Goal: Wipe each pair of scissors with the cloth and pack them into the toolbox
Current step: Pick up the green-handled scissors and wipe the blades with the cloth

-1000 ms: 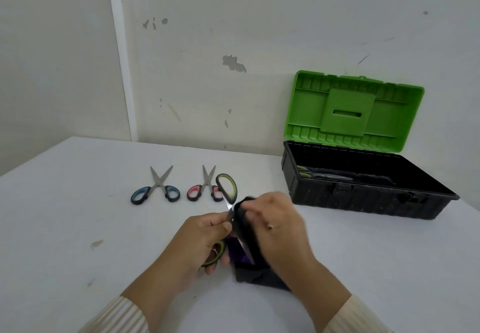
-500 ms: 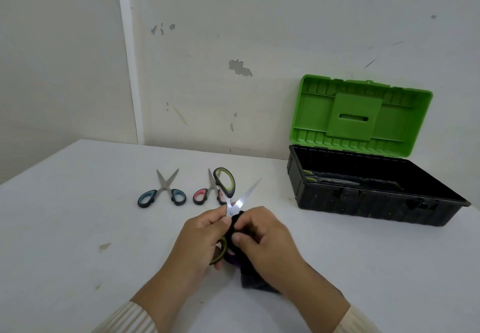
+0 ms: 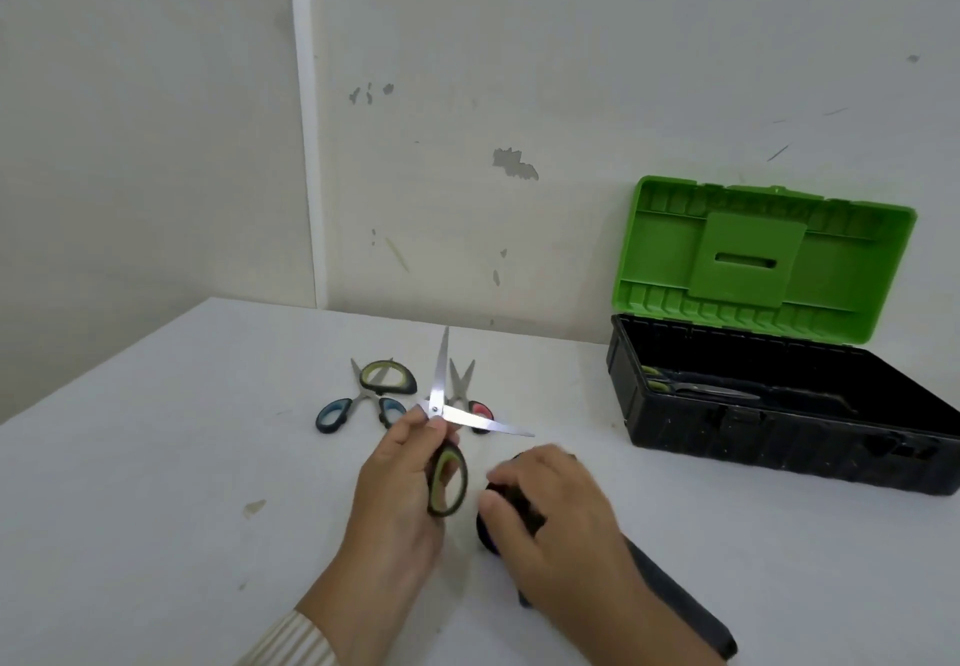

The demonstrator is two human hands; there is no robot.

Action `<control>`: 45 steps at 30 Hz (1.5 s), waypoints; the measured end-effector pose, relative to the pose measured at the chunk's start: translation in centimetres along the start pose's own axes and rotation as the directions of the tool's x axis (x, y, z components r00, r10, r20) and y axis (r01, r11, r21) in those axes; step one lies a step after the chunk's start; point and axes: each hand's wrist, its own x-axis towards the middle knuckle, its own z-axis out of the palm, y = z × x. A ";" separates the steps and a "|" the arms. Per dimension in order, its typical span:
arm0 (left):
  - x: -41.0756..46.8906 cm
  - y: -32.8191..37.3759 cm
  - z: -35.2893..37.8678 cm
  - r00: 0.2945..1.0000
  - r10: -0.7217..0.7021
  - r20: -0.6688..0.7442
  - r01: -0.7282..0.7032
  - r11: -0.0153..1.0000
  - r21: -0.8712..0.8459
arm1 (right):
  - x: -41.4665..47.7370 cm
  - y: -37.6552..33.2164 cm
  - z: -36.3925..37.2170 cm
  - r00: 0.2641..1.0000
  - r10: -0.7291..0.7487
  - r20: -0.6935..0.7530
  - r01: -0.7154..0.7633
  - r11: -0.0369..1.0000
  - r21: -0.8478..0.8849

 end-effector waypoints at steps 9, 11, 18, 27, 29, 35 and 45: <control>0.8 0.2 -0.2 0.999 -0.030 0.035 0.032 0.997 -0.070 | 0.4 -0.2 -0.9 0.892 0.360 0.273 -0.452 0.703 0.549; 1.8 1.1 -1.1 1.000 -0.020 0.007 0.021 0.995 -0.097 | 0.6 0.2 -1.6 0.884 0.385 0.267 -0.467 0.689 0.554; 0.7 -0.4 -1.0 0.987 -0.087 0.139 0.042 0.954 0.295 | 0.8 0.9 -2.4 0.877 0.445 0.181 -0.443 0.607 0.659; -1.0 -1.9 -0.1 0.951 -0.224 0.211 0.155 0.941 0.301 | 0.8 1.4 -1.5 0.866 0.451 0.215 -0.458 0.544 0.703; -1.5 -2.0 0.0 0.934 -0.248 0.256 0.167 0.939 0.302 | 0.8 1.3 -1.3 0.881 0.424 0.209 -0.439 0.568 0.696; -1.7 -2.3 0.4 0.945 -0.209 0.251 0.097 0.913 0.396 | 1.3 1.7 -2.2 0.897 0.427 0.116 -0.424 0.753 0.504; -4.3 -3.8 4.1 0.898 -0.013 0.440 -0.344 0.603 0.719 | 1.7 3.7 -7.2 0.849 0.489 -0.202 -0.368 0.820 0.438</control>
